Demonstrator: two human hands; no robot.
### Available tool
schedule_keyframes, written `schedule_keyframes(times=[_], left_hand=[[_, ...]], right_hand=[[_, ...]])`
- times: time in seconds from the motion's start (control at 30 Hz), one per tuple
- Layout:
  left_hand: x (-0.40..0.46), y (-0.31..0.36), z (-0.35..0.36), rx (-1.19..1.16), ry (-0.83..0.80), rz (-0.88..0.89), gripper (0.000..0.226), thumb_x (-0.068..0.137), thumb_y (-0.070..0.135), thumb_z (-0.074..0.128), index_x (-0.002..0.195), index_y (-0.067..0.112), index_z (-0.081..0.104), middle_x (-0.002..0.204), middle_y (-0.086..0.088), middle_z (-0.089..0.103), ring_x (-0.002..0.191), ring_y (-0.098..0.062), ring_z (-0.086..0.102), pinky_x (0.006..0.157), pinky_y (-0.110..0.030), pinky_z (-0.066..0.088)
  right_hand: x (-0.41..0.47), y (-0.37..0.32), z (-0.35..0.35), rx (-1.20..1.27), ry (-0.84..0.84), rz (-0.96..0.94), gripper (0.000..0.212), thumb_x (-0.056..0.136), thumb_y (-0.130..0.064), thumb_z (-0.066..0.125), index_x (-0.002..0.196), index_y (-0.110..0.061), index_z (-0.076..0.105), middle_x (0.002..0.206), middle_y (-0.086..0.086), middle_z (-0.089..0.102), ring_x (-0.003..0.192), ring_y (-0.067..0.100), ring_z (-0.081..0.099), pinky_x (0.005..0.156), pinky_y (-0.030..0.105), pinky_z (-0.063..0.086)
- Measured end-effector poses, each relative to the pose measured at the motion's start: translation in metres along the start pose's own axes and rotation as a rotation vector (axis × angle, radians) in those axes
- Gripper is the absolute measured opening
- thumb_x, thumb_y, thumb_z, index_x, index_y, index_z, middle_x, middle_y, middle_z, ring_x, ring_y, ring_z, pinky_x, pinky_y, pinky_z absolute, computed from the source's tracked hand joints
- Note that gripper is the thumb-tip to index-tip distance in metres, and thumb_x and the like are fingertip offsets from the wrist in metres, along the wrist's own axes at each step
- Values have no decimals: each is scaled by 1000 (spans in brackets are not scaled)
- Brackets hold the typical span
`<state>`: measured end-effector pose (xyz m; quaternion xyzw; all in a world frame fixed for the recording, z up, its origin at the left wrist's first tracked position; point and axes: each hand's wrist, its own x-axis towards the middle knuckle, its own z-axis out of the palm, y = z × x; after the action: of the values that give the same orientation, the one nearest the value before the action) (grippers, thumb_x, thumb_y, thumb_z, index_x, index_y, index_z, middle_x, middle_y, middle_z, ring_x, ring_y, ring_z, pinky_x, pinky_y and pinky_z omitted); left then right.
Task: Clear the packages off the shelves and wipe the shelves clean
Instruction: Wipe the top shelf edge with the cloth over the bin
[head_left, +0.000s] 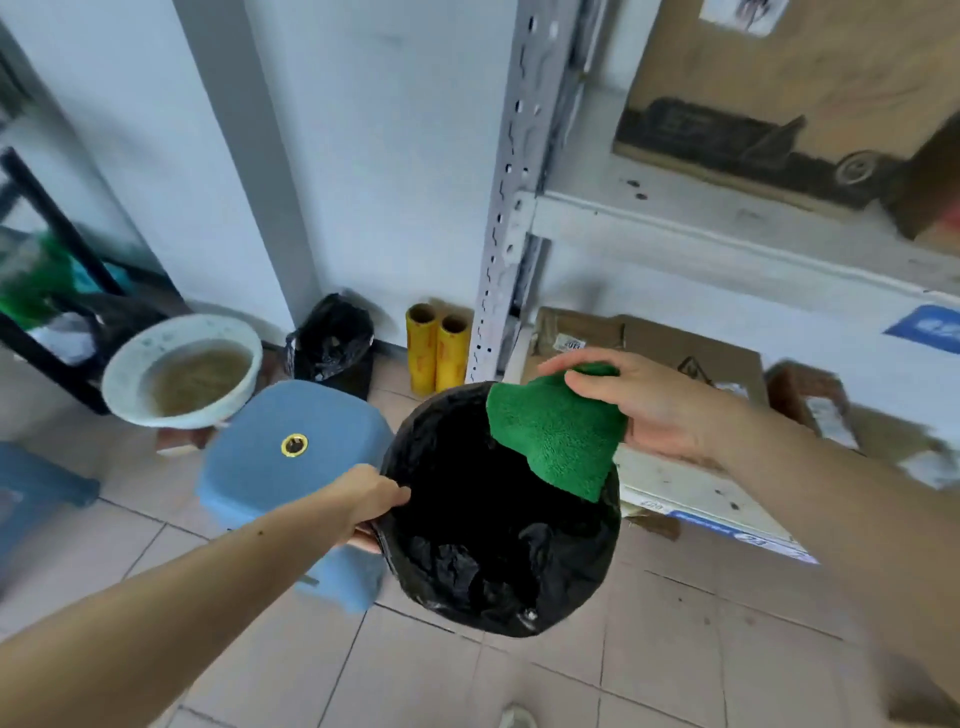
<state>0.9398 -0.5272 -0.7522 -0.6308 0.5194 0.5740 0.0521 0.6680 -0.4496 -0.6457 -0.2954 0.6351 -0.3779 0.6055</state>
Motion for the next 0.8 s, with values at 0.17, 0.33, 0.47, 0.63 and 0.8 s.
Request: schedule_keyframes(times=[0.17,0.33,0.47,0.63,0.8], left_hand=[[-89,56,-32,63,-22,134,27,98,17,59,116,-3,59,102,-20,70,80,-30,71,59,-40,62],[-172,119,-52,122,-14,267,26,97,18,60,114,-1,60,95,-17,72,74,-27,72,60,-43,62],[-233,167,-64,207,0,395,29,98,26,60,114,2,60,99,-15,70,70,-23,69,46,-30,56],[-285,223,-75,255,29,527,35,98,34,58,114,2,61,97,-13,72,74,-23,69,52,-29,57],[-321,277,-84,246,32,587,34,96,38,60,110,6,64,104,-11,73,94,-26,72,78,-41,61]], right_hand=[[-106,-70,7,-125,104,-136,44,66,-11,81,107,-7,68,113,14,67,100,25,68,86,37,57],[-191,-125,1,-311,230,-257,71,45,7,90,110,-9,69,109,16,71,98,30,71,78,39,59],[-248,-163,-5,-394,355,-411,45,62,13,86,102,-2,71,91,10,75,82,19,74,65,24,57],[-303,-209,-21,-416,525,-578,27,70,4,84,93,0,72,86,10,75,78,18,72,64,27,57],[-343,-257,-45,-457,556,-674,25,76,-2,82,98,1,70,88,11,74,78,16,71,61,23,54]])
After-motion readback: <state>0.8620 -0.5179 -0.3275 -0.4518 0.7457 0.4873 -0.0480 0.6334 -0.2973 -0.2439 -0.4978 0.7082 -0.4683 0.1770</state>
